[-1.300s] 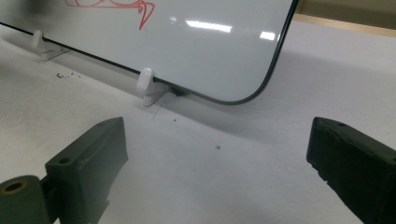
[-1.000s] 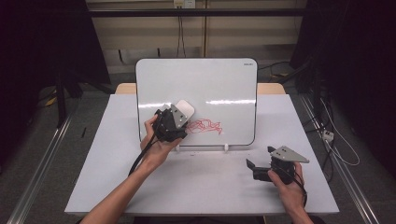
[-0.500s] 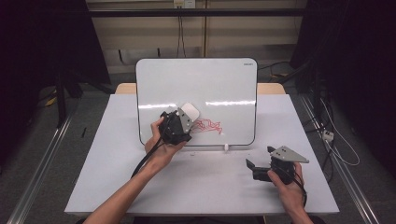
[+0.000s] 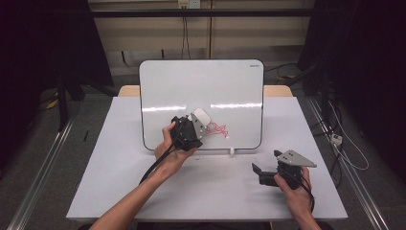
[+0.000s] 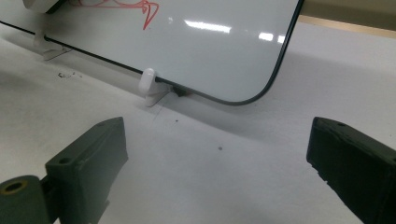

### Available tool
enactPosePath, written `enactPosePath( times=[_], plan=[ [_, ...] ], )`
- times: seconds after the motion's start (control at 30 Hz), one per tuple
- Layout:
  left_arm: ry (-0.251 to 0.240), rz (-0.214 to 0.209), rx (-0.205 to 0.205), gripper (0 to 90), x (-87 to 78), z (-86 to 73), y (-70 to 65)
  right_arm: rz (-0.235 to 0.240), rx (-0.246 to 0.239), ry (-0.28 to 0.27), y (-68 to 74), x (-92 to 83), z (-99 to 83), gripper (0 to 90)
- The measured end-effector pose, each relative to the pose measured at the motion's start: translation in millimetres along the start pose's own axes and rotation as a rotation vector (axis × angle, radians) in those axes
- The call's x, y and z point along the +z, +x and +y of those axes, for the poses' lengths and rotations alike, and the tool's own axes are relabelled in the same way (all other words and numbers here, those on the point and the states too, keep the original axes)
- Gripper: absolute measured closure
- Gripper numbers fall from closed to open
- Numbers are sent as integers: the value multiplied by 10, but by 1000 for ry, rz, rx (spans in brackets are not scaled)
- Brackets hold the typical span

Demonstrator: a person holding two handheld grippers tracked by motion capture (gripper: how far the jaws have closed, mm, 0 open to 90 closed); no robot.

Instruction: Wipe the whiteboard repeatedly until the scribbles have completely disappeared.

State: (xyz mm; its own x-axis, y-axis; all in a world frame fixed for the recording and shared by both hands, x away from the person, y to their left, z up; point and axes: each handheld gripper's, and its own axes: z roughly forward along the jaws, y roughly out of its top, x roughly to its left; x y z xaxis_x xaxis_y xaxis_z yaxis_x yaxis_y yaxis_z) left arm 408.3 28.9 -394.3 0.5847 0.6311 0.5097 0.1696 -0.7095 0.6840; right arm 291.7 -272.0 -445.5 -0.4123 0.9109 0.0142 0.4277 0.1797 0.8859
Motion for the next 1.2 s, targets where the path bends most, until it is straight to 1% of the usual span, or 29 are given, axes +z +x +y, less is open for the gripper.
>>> enactPosePath(
  times=[0.07, 0.1, 0.17, 0.2, 0.3, 0.43, 0.5, 0.53, 0.57, 0.6, 0.67, 0.73, 0.77, 0.83, 0.9, 0.93, 1.0, 1.03, 1.07, 1.1, 1.17, 1.2],
  plan=[
    [-3, -4, 1, 308, 1, 1, -7, 0, 0, 0, -3, 1, -1, 51],
    [-5, 2, 13, 308, 3, 8, -18, 0, -1, 0, -3, 3, -1, 51],
    [2, -3, 19, 308, 5, 24, -41, 1, -2, 0, -2, 4, 0, 51],
    [-7, 0, 10, 309, 15, 29, -57, 2, -3, 0, 0, 4, 0, 51],
    [-3, 1, 27, 309, 18, 48, -83, 1, -2, 1, 0, 4, 0, 51],
    [-5, -5, 19, 308, 26, 57, -98, 1, -1, 0, -4, 3, -1, 52],
    [-1, -6, 29, 309, 24, 70, -107, 2, -1, 0, -4, 4, -1, 52],
    [-4, -9, 24, 309, 32, 80, -122, 2, -2, 0, -4, 5, -1, 51],
    [2, -12, 31, 309, 32, 95, -131, 2, -2, 1, -3, 7, -1, 52],
    [1, -14, 31, 309, 37, 106, -150, 2, -3, 1, -4, 8, 0, 52],
    [-6, -15, 46, 309, 50, 130, -179, 3, -3, 0, -1, 5, 0, 52],
    [-7, -20, 50, 309, 60, 151, -195, 2, 0, 0, -2, 0, -1, 52],
    [1, -21, 46, 309, 60, 160, -205, 1, 0, -1, -4, -2, -1, 52],
    [-2, -24, 47, 309, 65, 176, -209, 2, 1, -1, -9, -3, -3, 52],
    [-6, -37, 16, 309, 80, 223, -224, 2, 2, 0, -12, -3, -4, 52],
    [-9, -35, 18, 309, 92, 256, -259, 1, 2, 0, -14, 0, -2, 52],
    [-9, -28, 61, 309, 115, 311, -316, 1, 4, -1, -10, 2, 0, 53],
    [-6, -32, 63, 309, 123, 331, -323, 3, -1, -1, -5, -2, 0, 53],
    [2, -33, 51, 308, 127, 344, -334, 4, -5, -2, 1, -7, -1, 52],
    [1, -32, 58, 308, 128, 353, -332, 7, -5, -4, 2, -11, -2, 51],
    [4, -22, 57, 308, 130, 364, -370, 6, -2, -4, -6, -11, -5, 52],
    [2, -17, 66, 309, 133, 373, -387, 6, -3, -2, -12, -9, -7, 52]
  ],
)
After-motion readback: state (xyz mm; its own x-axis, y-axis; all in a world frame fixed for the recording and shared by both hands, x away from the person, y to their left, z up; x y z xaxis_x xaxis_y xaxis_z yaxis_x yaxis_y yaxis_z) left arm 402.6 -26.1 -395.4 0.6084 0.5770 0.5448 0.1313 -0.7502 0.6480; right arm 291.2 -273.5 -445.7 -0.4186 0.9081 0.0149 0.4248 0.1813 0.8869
